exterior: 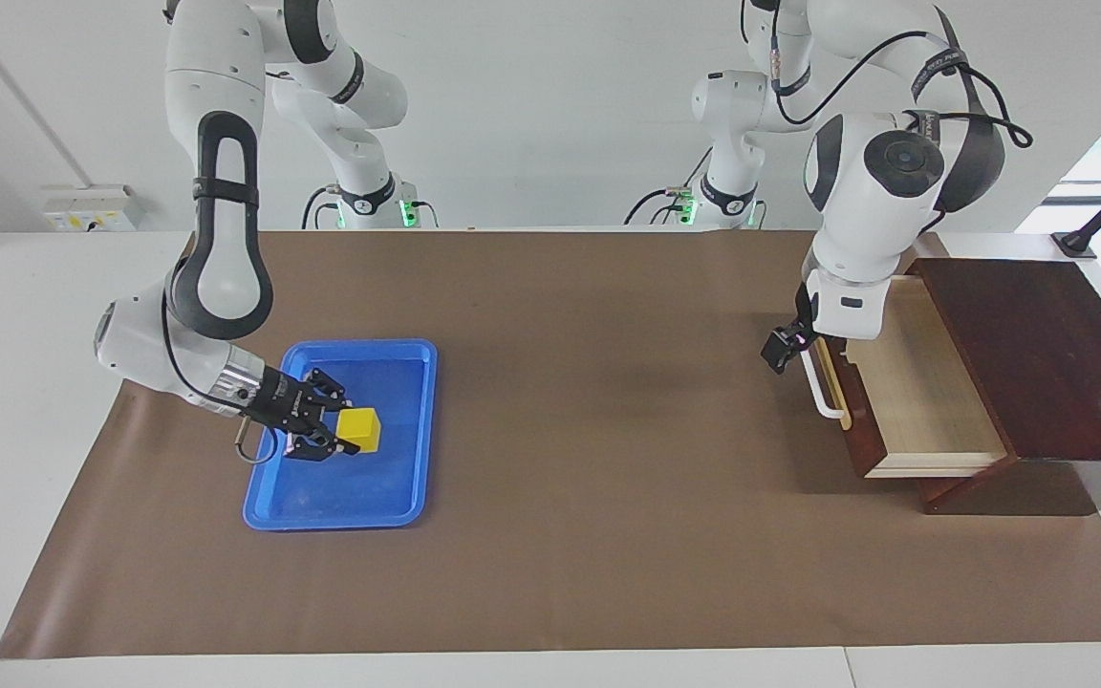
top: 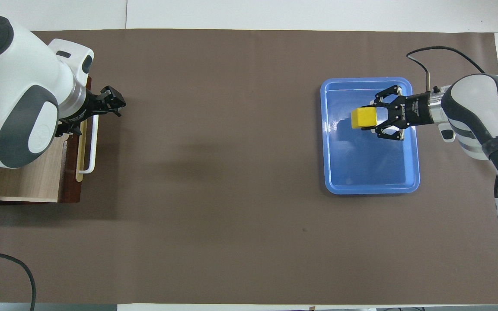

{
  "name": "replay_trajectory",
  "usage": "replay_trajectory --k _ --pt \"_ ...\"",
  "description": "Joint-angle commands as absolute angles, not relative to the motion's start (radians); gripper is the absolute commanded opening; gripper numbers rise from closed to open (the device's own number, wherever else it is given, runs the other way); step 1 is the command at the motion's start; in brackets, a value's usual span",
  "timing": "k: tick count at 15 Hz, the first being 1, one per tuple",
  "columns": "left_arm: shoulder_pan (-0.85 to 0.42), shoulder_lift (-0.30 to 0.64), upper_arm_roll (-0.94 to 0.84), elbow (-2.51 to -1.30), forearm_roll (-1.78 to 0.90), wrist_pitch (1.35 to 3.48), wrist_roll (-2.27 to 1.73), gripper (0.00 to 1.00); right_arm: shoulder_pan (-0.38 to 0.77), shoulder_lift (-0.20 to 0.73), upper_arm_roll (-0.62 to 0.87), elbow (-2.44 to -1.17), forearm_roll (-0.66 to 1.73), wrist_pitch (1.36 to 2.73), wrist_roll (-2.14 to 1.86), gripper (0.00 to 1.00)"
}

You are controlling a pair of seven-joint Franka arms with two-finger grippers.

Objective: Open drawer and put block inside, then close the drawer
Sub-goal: 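Lift the yellow cube with the right gripper and carry it toward the table center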

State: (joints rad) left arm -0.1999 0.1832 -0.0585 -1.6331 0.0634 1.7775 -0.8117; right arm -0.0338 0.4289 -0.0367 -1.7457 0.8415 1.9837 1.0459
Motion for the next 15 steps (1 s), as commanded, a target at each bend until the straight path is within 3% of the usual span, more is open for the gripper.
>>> replay_trajectory --k 1,10,12,13,15 --pt "-0.196 0.175 -0.058 -1.612 0.003 1.764 -1.039 1.00 0.014 0.503 -0.035 -1.542 0.821 1.887 1.207 0.00" --pt "-0.215 0.201 -0.061 -1.568 0.002 1.835 -1.715 1.00 0.342 0.604 -0.034 -1.292 0.704 1.951 1.626 0.00" --pt "-0.222 0.291 -0.067 -1.458 0.005 1.766 -1.833 1.00 0.437 0.615 -0.043 -1.279 0.693 2.000 1.672 0.00" --pt "-0.289 0.363 -0.060 -1.346 0.011 1.708 -1.863 1.00 0.465 0.615 -0.040 -1.282 0.693 2.067 1.716 0.00" --pt "-0.340 0.388 -0.060 -1.335 0.015 1.703 -1.960 1.00 0.474 0.618 -0.037 -1.281 0.704 2.079 1.723 0.00"
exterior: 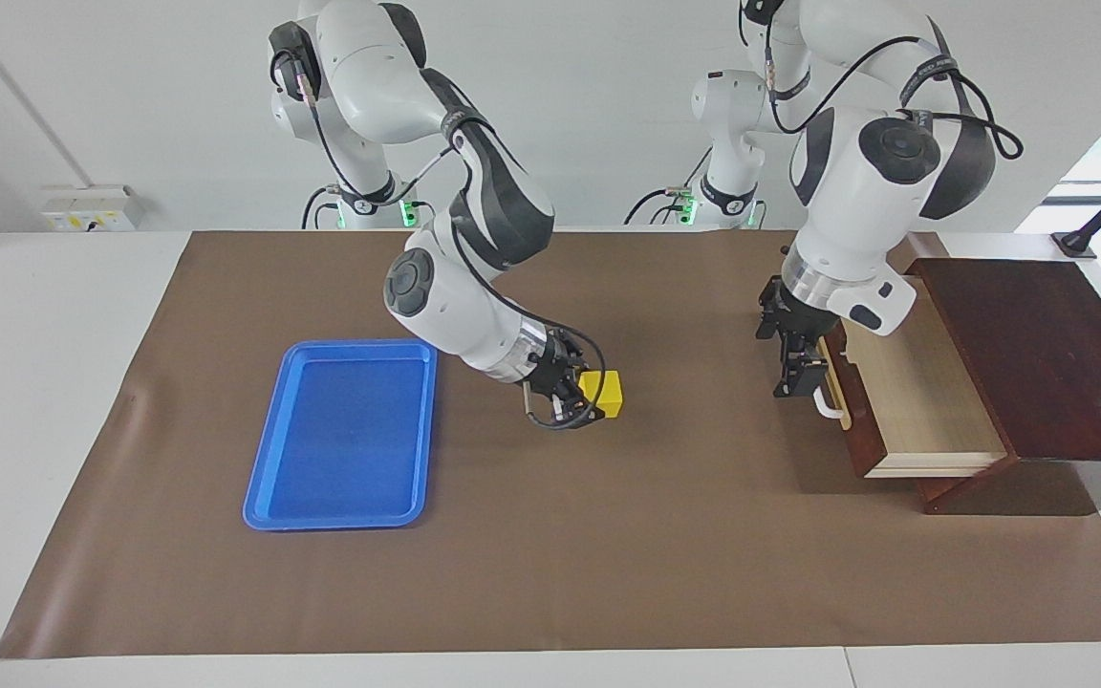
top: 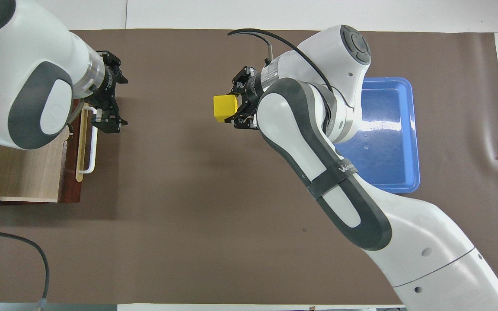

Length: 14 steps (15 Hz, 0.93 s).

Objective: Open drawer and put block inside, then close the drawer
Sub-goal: 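Bring the left gripper to the cube held by the right gripper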

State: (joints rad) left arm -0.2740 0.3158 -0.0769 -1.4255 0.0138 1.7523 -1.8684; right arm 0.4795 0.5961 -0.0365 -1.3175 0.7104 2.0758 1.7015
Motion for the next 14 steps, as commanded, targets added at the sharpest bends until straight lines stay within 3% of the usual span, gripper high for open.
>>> replay_trajectory --k 1,5,14 --pt "-0.363 0.393 -0.061 -1.339 0.021 1.704 -1.992 1.00 0.472 0.618 -0.035 -1.281 0.709 2.080 1.726 0.00" --pt "-0.412 0.391 -0.063 -1.371 0.015 1.765 -2.079 1.00 0.485 0.627 -0.032 -1.282 0.775 2.160 1.736 0.00" --pt "-0.477 0.462 -0.058 -1.333 0.006 1.873 -2.177 1.00 0.488 0.626 -0.032 -1.284 0.796 2.164 1.736 0.00"
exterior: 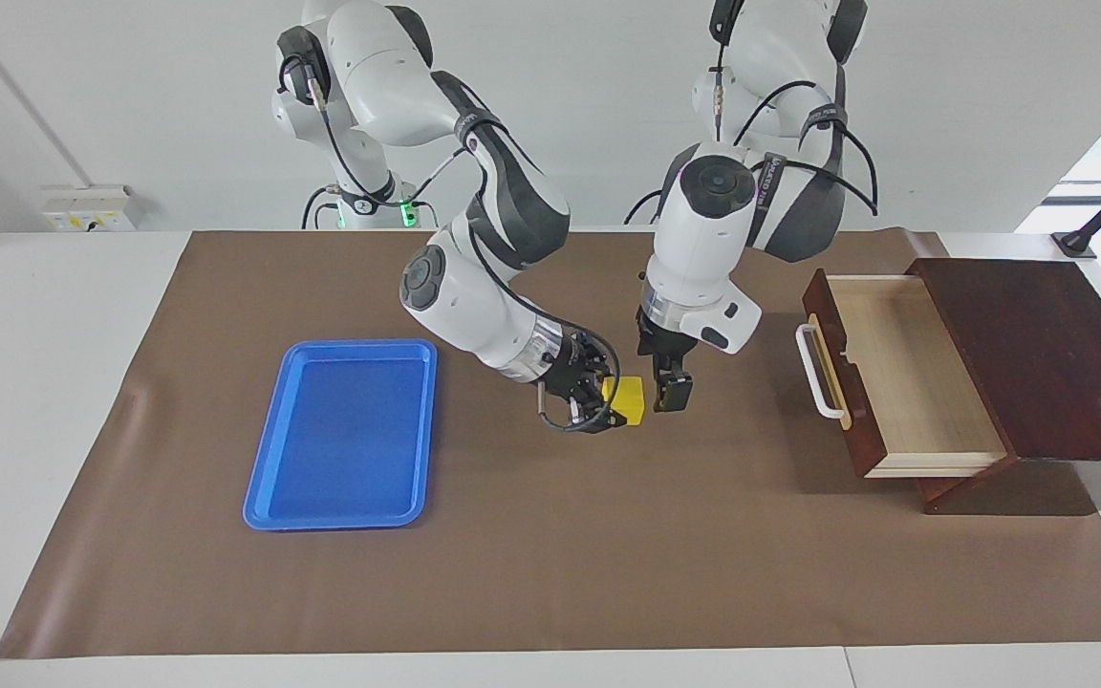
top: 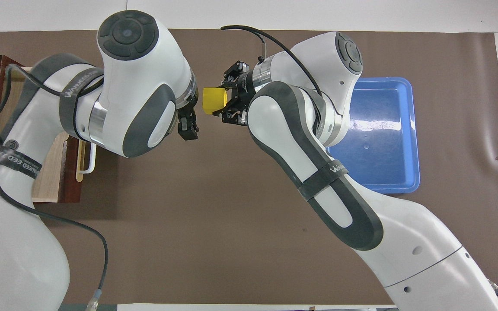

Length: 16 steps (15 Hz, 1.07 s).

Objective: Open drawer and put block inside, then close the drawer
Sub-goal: 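Bring the left gripper to the cube held by the right gripper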

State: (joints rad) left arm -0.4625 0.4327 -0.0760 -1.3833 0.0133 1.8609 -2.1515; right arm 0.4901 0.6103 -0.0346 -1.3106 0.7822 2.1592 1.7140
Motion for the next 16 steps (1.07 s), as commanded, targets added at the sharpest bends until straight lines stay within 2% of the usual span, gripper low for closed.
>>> replay_trajectory --k 1,7,12,16 --pt "-0.477 0.489 -0.051 -1.304 0.006 1.875 -2.198 1.00 0.488 0.626 -0.032 -1.285 0.798 2.171 1.736 0.00" --pt "-0.506 0.537 -0.018 -1.238 0.008 1.867 -2.204 1.00 0.491 0.621 -0.032 -1.301 0.816 2.187 1.736 0.00" --pt "-0.544 0.528 -0.018 -1.247 0.032 1.859 -2.203 1.00 0.492 0.621 -0.032 -1.308 0.816 2.203 1.736 0.00" --pt "-0.546 0.523 -0.018 -1.255 0.055 1.858 -2.203 0.84 0.495 0.618 -0.032 -1.333 0.816 2.236 1.736 0.00"
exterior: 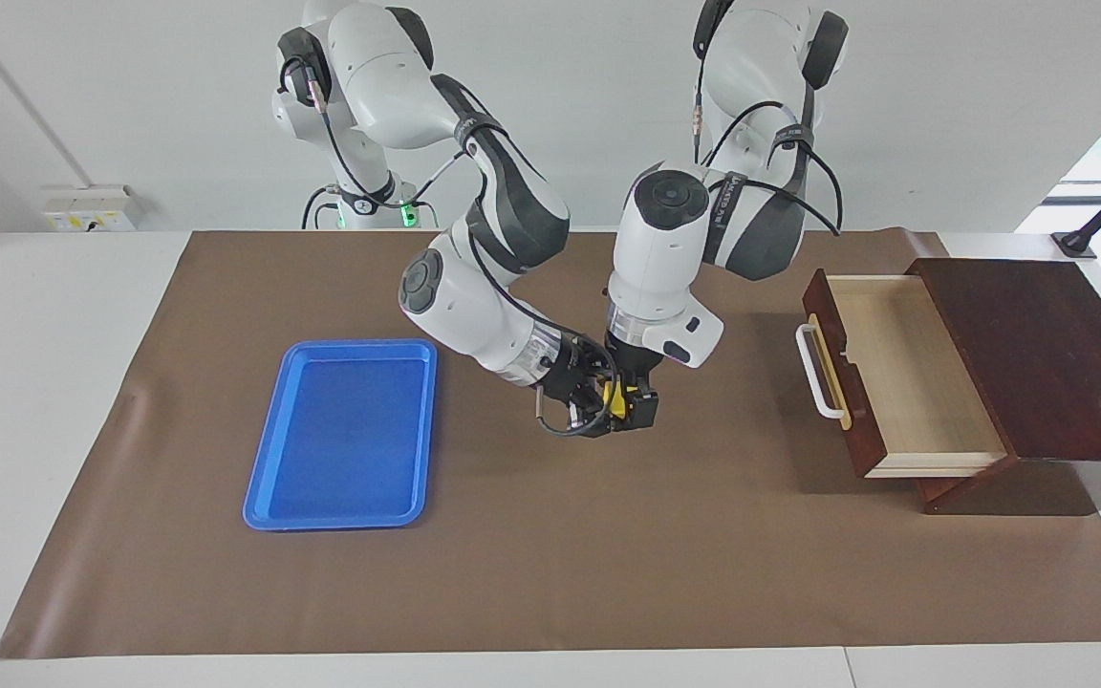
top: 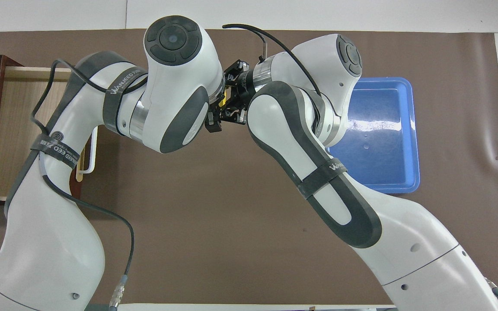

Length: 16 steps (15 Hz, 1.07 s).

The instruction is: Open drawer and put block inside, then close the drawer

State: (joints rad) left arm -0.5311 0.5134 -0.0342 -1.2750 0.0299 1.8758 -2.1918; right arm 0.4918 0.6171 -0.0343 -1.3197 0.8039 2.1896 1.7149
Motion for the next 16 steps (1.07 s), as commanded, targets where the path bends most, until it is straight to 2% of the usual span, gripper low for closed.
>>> replay_trajectory --k 1,6,7,9,11,12,13,14,16 --pt "-0.546 0.523 -0.018 -1.255 0.055 1.856 -2.203 0.83 0.495 0.618 -0.032 -1.335 0.816 2.238 1.736 0.00" --pt "-0.546 0.522 -0.017 -1.264 0.063 1.853 -2.203 0.83 0.495 0.617 -0.032 -1.336 0.816 2.238 1.736 0.00" --pt "-0.546 0.520 -0.017 -1.269 0.069 1.850 -2.203 0.77 0.495 0.617 -0.032 -1.336 0.818 2.238 1.738 0.00" --pt "-0.546 0.520 -0.017 -1.273 0.072 1.851 -2.204 0.48 0.495 0.617 -0.032 -1.336 0.816 2.238 1.736 0.00" --pt "-0.546 0.518 -0.017 -1.273 0.071 1.853 -2.204 0.10 0.495 0.617 -0.032 -1.336 0.818 2.238 1.738 0.03" --pt "-0.546 0.518 -0.017 -1.273 0.071 1.853 -2.203 0.00 0.495 0.617 -0.032 -1.336 0.818 2.238 1.741 0.27" --pt "-0.545 0.518 -0.017 -1.273 0.071 1.853 -2.203 0.00 0.494 0.617 -0.032 -1.338 0.818 2.237 1.750 0.43" --pt "-0.546 0.518 -0.017 -1.273 0.071 1.853 -2.203 0.00 0.492 0.617 -0.032 -1.342 0.816 2.235 1.752 0.54" --pt "-0.546 0.520 -0.017 -1.273 0.071 1.852 -2.203 0.00 0.492 0.615 -0.032 -1.348 0.816 2.238 1.752 0.61"
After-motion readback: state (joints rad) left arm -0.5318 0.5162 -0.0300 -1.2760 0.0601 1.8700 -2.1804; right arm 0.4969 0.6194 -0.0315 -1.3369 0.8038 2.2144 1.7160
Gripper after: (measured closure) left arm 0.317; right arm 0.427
